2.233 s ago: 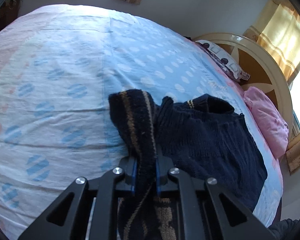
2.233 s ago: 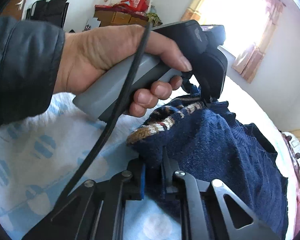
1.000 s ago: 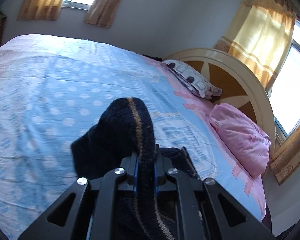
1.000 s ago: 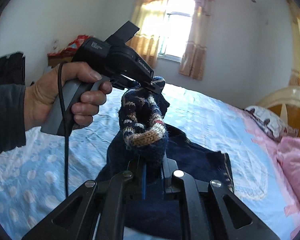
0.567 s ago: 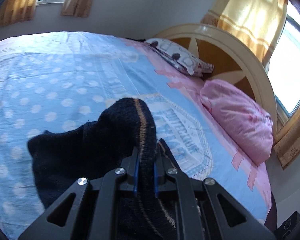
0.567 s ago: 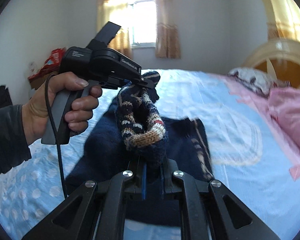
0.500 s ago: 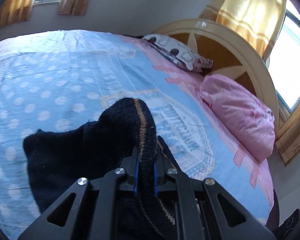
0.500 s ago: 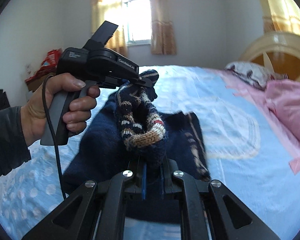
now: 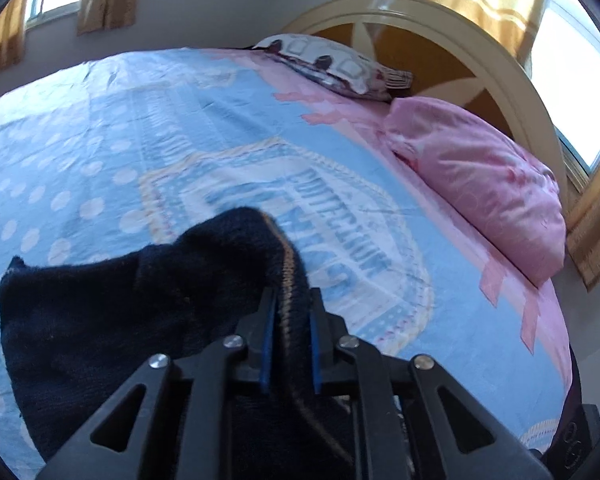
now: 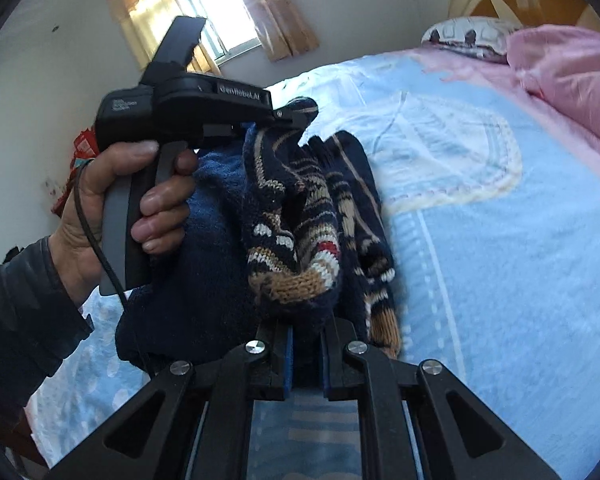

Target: Fold small clothes

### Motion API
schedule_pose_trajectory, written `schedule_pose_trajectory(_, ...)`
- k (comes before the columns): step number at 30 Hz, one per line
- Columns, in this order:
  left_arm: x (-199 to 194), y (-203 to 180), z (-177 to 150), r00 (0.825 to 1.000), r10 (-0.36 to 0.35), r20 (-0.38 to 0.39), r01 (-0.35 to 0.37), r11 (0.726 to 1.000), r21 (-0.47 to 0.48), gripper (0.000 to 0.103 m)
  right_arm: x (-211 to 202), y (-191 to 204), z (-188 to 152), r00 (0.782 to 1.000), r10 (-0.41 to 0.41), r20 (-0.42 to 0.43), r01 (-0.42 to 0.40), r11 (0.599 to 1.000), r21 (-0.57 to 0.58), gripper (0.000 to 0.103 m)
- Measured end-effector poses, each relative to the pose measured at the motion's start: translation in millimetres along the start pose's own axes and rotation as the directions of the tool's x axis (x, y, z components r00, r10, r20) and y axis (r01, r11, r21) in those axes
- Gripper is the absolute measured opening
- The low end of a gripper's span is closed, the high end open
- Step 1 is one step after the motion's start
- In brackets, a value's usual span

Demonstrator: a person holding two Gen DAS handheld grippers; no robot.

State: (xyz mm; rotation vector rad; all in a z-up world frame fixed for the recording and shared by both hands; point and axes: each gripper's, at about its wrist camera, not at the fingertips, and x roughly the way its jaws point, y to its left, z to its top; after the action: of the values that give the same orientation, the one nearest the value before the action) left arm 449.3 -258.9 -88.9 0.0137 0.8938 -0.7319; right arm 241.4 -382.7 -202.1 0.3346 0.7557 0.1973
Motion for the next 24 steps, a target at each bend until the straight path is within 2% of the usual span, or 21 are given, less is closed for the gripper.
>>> schedule_pose_trajectory(3,-19,-14,-4,1.0,-0.002,0.029,0.0,0.998,0.066,0.028,-1,-7,-4,1.0,0.022,-0.007,-0.022,0.999,0.034,0.009)
schedule_pose_trajectory(5,-37,-19,-13,0.998,0.015,0.053,-0.021,0.995,0.101,0.056,-1,-12,-4,0.999,0.043,-0.016,-0.042,0.997,0.064,0.009)
schedule_pose_trajectory(8,-67,-12,-39,0.994,0.044,0.096,-0.056,0.991,0.125,0.068,-6,-19,-4,0.998,0.067,-0.018,-0.065,0.992,0.105,0.01)
schedule_pose_trajectory(9,-75,-8,-49,0.993,0.061,0.099,-0.074,0.989,0.129,0.069,-8,-22,-5,0.997,0.081,-0.018,-0.079,0.99,0.119,0.014)
schedule_pose_trajectory(11,-90,3,-72,0.988,0.116,0.106,-0.129,0.984,0.123,0.076,-17,-28,-8,0.996,0.09,-0.012,-0.087,0.986,0.143,0.017)
schedule_pose_trajectory(13,-102,14,-94,0.984,0.139,0.113,-0.15,0.984,0.1,0.078,-28,-28,-9,0.998,0.066,0.018,-0.068,0.99,0.124,0.025)
schedule_pose_trajectory(15,-114,24,-116,0.982,0.141,0.123,-0.15,0.986,0.074,0.079,-44,-27,-8,0.997,0.025,0.078,-0.033,0.994,0.101,0.048)
schedule_pose_trajectory(17,-117,32,-133,0.981,0.15,0.123,-0.156,0.987,0.038,0.086,-52,-24,0,0.991,0.038,0.13,-0.05,0.994,0.094,0.054)
schedule_pose_trajectory(20,-110,40,-154,0.983,0.15,0.108,-0.151,0.989,-0.003,0.086,-45,-14,12,0.991,0.056,0.12,-0.064,0.996,0.061,0.054)
schedule_pose_trajectory(22,-103,41,-160,0.984,0.153,0.093,-0.152,0.988,-0.014,0.086,-37,-4,16,0.991,0.075,0.11,-0.078,0.997,0.028,0.048)
schedule_pose_trajectory(23,-100,41,-164,0.984,0.152,0.093,-0.151,0.988,-0.012,0.086,-29,4,18,0.995,0.06,0.079,-0.059,0.998,-0.013,0.039)
schedule_pose_trajectory(24,-97,41,-167,0.984,0.154,0.095,-0.153,0.988,-0.01,0.086,-20,7,19,0.998,-0.01,0.054,0.011,0.999,-0.031,0.026)
